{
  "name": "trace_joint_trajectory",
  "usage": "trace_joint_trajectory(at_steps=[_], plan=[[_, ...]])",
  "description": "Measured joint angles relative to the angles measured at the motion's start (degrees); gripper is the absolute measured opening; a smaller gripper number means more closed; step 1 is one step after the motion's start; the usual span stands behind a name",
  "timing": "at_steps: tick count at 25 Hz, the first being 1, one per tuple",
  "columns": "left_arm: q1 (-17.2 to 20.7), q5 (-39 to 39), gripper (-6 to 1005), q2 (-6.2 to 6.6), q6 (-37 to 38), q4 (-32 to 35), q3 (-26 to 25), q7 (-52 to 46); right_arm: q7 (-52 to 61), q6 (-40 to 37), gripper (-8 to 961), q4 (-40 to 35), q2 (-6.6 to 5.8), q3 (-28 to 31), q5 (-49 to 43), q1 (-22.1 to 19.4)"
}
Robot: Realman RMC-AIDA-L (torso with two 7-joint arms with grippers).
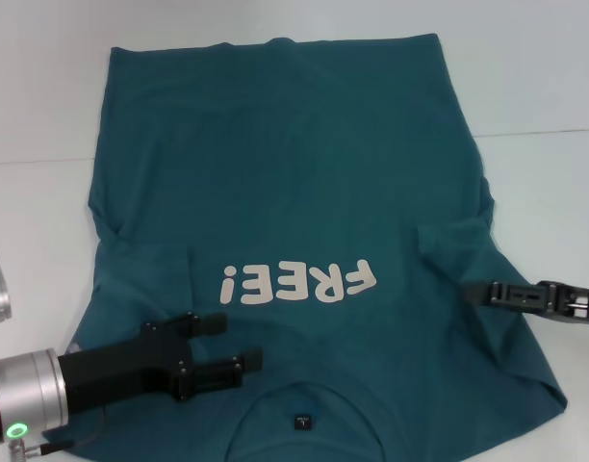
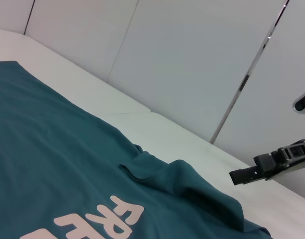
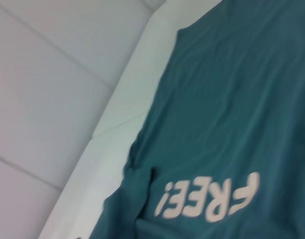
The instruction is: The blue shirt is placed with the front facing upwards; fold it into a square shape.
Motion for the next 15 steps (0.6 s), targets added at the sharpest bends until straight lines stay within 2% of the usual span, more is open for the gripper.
trace_joint_trajectory(at_steps=[3,8,15], plan=[[0.0,0.0,878,0.0,0.0,0.0,0.0,0.0,1.0,2.5,656,0.0,-0.21,1.2,0.0,-0.7],[-0.1,0.0,878,0.0,-0.1,0.0,0.2,0.0,2.2,7.6,862,0.0,-0.3,2.1,-0.1,-1.5],[-0.1,-0.1,878,0.0,-0.1,0.0,0.2,0.0,5.3,12.4,913,0.2,-0.46,1.9,-0.9,-1.5]])
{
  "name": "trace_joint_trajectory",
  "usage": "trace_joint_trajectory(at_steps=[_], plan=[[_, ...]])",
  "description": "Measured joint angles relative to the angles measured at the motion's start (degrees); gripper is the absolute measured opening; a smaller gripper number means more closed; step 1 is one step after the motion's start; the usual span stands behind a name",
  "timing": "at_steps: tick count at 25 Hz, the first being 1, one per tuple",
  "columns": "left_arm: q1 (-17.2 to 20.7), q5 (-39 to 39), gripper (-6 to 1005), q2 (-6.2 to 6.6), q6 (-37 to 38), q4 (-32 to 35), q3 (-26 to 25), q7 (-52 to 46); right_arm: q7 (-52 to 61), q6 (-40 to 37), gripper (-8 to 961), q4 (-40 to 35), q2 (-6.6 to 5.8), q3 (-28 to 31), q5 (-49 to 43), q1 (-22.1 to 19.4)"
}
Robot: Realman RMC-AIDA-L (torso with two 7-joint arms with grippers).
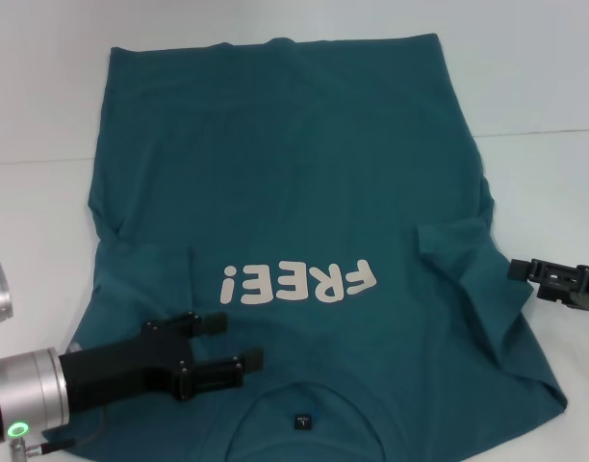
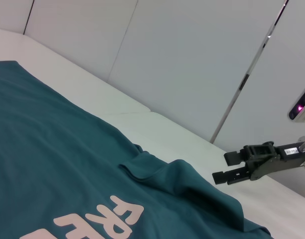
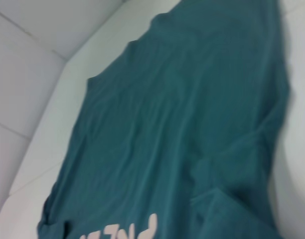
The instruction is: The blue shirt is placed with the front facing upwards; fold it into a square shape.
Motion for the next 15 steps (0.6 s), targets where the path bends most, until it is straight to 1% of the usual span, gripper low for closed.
trace_joint_trajectory(at_steps=[4,7,15], plan=[[0.0,0.0,878,0.0,0.0,0.0,0.0,0.0,1.5,1.8,942,0.3,-0.02,0.0,-1.5,0.2],[0.0,0.1,878,0.0,0.0,0.0,0.0,0.0,2.1,2.8,943,0.4,0.12,0.0,-2.6,0.5],[0.0,0.3,878,0.01,0.0,0.1,-0.1,0.2,2.1,4.9,944,0.6,1.72,0.3,-2.5,2.1]])
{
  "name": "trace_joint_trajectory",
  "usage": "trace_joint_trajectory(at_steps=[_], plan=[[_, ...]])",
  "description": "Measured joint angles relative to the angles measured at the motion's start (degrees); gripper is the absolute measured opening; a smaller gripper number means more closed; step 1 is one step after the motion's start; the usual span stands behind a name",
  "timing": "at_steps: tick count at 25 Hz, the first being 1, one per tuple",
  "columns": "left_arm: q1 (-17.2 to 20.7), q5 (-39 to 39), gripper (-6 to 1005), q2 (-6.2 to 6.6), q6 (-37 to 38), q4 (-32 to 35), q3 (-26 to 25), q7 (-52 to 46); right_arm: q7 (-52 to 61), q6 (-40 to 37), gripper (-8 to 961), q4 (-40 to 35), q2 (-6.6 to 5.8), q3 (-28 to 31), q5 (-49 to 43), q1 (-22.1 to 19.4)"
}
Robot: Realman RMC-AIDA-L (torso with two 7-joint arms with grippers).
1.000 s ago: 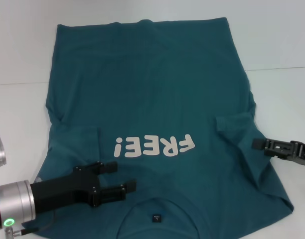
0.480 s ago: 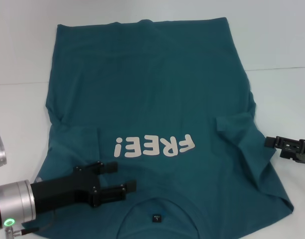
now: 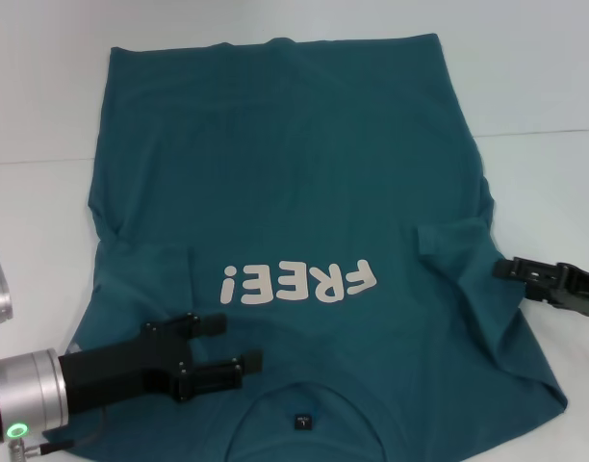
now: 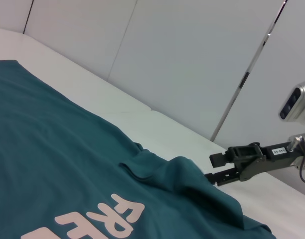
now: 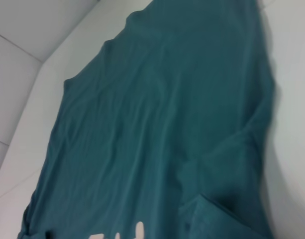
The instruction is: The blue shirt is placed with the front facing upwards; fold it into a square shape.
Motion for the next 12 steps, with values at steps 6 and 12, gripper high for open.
trace_joint_trajectory(at_steps=[6,12], plan=[[0.0,0.0,878,0.07,0.0,0.1,-0.1,0.1,-0.6,-0.3,942,0.0,1.29,-0.1,0.2,2.3],[0.0,-0.1,878,0.08,-0.2,0.2,0.0,0.2,-1.4,-1.4,944,0.0,2.62,-0.5,0.2,5.5]])
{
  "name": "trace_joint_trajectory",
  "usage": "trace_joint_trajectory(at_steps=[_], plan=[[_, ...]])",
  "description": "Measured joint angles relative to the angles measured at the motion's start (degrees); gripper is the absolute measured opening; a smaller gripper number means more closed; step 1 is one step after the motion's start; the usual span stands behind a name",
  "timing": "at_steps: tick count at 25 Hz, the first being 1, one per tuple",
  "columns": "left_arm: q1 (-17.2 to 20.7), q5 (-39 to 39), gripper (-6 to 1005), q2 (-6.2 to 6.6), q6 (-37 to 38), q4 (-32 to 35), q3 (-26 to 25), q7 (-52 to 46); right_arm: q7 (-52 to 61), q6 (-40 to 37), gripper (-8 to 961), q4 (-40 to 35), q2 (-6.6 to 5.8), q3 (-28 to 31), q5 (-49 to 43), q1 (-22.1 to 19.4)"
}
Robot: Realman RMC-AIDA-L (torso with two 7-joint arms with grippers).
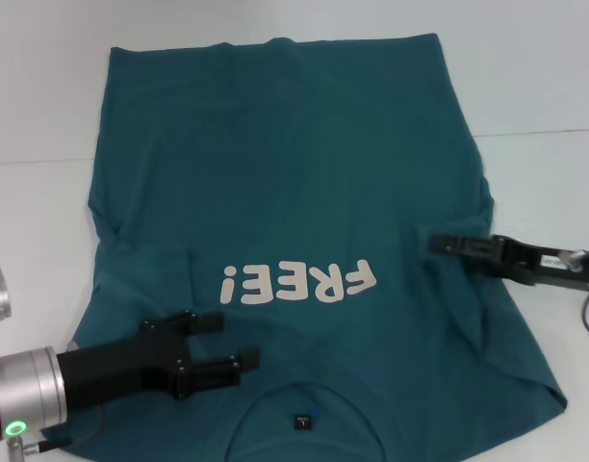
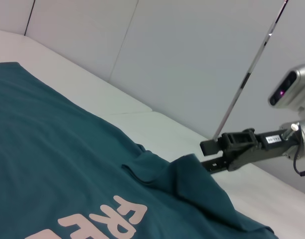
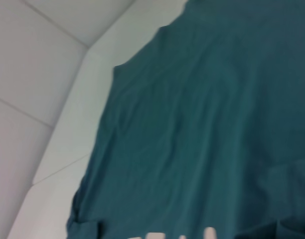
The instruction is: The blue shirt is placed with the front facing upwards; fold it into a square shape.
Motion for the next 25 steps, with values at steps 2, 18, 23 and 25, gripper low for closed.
trace_joint_trajectory(at_steps=[2,18,23,25], plan=[[0.0,-0.1,878,0.0,-0.3,0.0,0.0,0.0,-0.1,0.0,944,0.2,0.23,-0.3,-0.1,0.9],[0.3,-0.1,878,0.0,-0.6,0.0,-0.2,0.0,-0.1,-6.4,942,1.0,-0.07,-2.8,0.1,4.3],[0.3,-0.2,878,0.0,-0.6,0.0,-0.2,0.0,-1.8,-9.3,942,0.8,-0.66,-2.4,1.0,3.0],[0.3,-0.2,878,0.0,-0.5,0.0,-0.2,0.0,-2.9,-10.1,942,0.8,-0.91,-2.3,2.2,2.1]])
